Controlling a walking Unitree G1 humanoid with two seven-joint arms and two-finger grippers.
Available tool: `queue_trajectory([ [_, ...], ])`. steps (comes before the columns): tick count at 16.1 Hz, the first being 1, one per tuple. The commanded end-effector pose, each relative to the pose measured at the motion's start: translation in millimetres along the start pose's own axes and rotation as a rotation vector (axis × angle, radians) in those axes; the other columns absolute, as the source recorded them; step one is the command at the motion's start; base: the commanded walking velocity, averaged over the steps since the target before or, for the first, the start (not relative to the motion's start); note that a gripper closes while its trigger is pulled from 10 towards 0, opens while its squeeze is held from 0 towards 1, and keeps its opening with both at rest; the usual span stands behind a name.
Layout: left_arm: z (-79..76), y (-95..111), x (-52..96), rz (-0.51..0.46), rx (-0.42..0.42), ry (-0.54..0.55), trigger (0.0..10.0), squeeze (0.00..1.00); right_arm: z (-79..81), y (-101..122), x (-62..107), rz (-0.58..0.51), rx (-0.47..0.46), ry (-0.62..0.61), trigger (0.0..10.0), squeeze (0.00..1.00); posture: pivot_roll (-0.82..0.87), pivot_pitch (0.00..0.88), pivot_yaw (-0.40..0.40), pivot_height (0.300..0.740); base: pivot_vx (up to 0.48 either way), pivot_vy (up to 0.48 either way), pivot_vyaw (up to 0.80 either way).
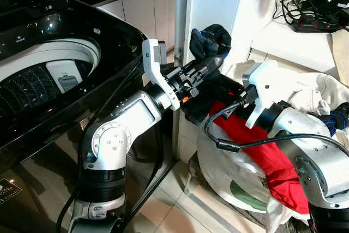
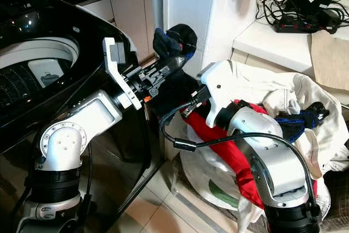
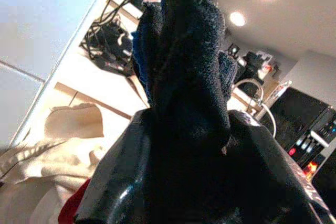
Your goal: Clothes washing
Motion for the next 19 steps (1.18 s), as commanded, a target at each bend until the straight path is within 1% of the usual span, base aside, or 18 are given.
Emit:
queue_trajectory([
  [1, -4.5, -3, -4.0, 0.038, -0.037, -0.014, 0.0, 0.00, -1.0, -1, -0.1, 0.007, 0.009, -0.006, 0.0, 0.00, -0.10, 0.000, 0.027, 0.740, 0.000, 0.000, 0.00],
  [2, -2.3, -4, -3.9, 0.043, -0.067, 0.003, 0.0, 0.00, -1.1, -1, -0.2, 0.008, 0.006, -0.008, 0.0, 0.00, -0.11, 0.000, 0.029, 0.740, 0.000, 0.000, 0.00],
  [3, -0.5, -4, -3.7, 0.043, -0.069, 0.017, 0.0, 0.00, -1.2, -2, -0.2, 0.008, 0.006, -0.009, 0.0, 0.00, -0.11, 0.000, 0.029, 0.740, 0.000, 0.000, 0.00],
  [4, 1.3, -3, -3.2, 0.031, -0.046, 0.022, 0.0, 0.00, -1.4, -2, 0.1, 0.010, 0.005, -0.012, 0.0, 0.00, -0.11, 0.000, 0.032, 0.740, 0.000, 0.000, 0.00],
  [5, 1.3, -1, -2.9, 0.024, -0.039, 0.019, 0.0, 0.00, -1.5, -3, 0.6, 0.012, 0.003, -0.013, 2.2, 0.01, -0.11, 0.000, 0.032, 0.740, 0.000, 0.000, 0.00],
  [6, 4.8, 0, -2.0, 0.017, -0.052, 0.038, 0.0, 0.00, -3.4, -4, 1.6, 0.014, 0.002, -0.027, 10.0, 1.00, -0.11, 0.000, 0.032, 0.740, 0.000, 0.000, 0.00],
  [9, 11.5, 6, 0.8, -0.019, -0.050, 0.069, 0.0, 0.00, -6.3, -5, 3.7, 0.021, 0.000, -0.043, 10.0, 1.00, -0.11, 0.000, 0.034, 0.740, 0.000, 0.000, 0.00],
  [10, 13.9, 16, 1.4, -0.073, -0.051, 0.085, 0.0, 0.00, -8.6, -7, 5.9, 0.030, 0.000, -0.051, 10.0, 1.00, -0.11, 0.000, 0.034, 0.740, 0.000, 0.000, 0.00],
  [11, 14.5, 23, 2.1, -0.112, -0.035, 0.085, 0.0, 0.00, -9.9, -9, 7.8, 0.040, 0.000, -0.058, 10.0, 1.00, -0.11, 0.000, 0.034, 0.740, 0.000, 0.000, 0.00],
  [13, 21.2, 33, 3.9, -0.153, -0.040, 0.120, 0.0, 0.00, -14.0, -15, 11.2, 0.070, 0.010, -0.080, 10.0, 1.00, -0.11, 0.000, 0.035, 0.740, 0.000, 0.000, 0.00],
  [14, 23.1, 36, 4.9, -0.164, -0.046, 0.129, 0.0, 0.00, -17.2, -17, 13.0, 0.087, 0.021, -0.100, 10.0, 1.00, -0.11, 0.000, 0.035, 0.740, 0.000, 0.000, 0.00],
  [15, 23.1, 36, 4.9, -0.164, -0.046, 0.129, 0.0, 0.00, -17.2, -17, 13.0, 0.087, 0.021, -0.100, 10.0, 1.00, -0.11, 0.000, 0.035, 0.740, 0.000, 0.000, 0.00],
  [16, 47.5, 53, 10.7, -0.186, -0.089, 0.264, 0.0, 0.00, -39.2, -30, 23.2, 0.166, 0.094, -0.225, 10.0, 0.00, -0.11, 0.000, 0.037, 0.740, 0.000, 0.000, 0.00],
  [17, 56.7, 56, 12.8, -0.163, -0.134, 0.320, 0.0, 0.00, -44.5, -31, 25.3, 0.173, 0.112, -0.255, 10.0, 0.00, -0.11, 0.000, 0.036, 0.740, 0.000, 0.000, 0.00],
  [18, 85.4, 68, 20.9, -0.074, -0.321, 0.490, 0.0, 0.00, -60.7, -26, 29.0, 0.147, 0.142, -0.361, 10.0, 0.00, -0.10, 0.000, 0.035, 0.740, 0.000, 0.000, 0.00],
  [19, 103.6, 85, 29.1, -0.009, -0.538, 0.596, 0.0, 0.00, -64.9, -21, 28.9, 0.113, 0.129, -0.388, 10.0, 0.00, -0.10, 0.000, 0.034, 0.740, 0.000, 0.000, 0.00],
])
Point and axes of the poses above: a point about 5 cm out from each wrist's last joint towards the gripper, its own x axis pointing back from the gripper into the wrist, its own y axis along the axis of the wrist's last joint, z = x × y, the point moved 5 cm from there along -x, pointing out of the wrist towards the gripper, and after that the axes turned 12 degrees about -x, right-handed, at the moved point
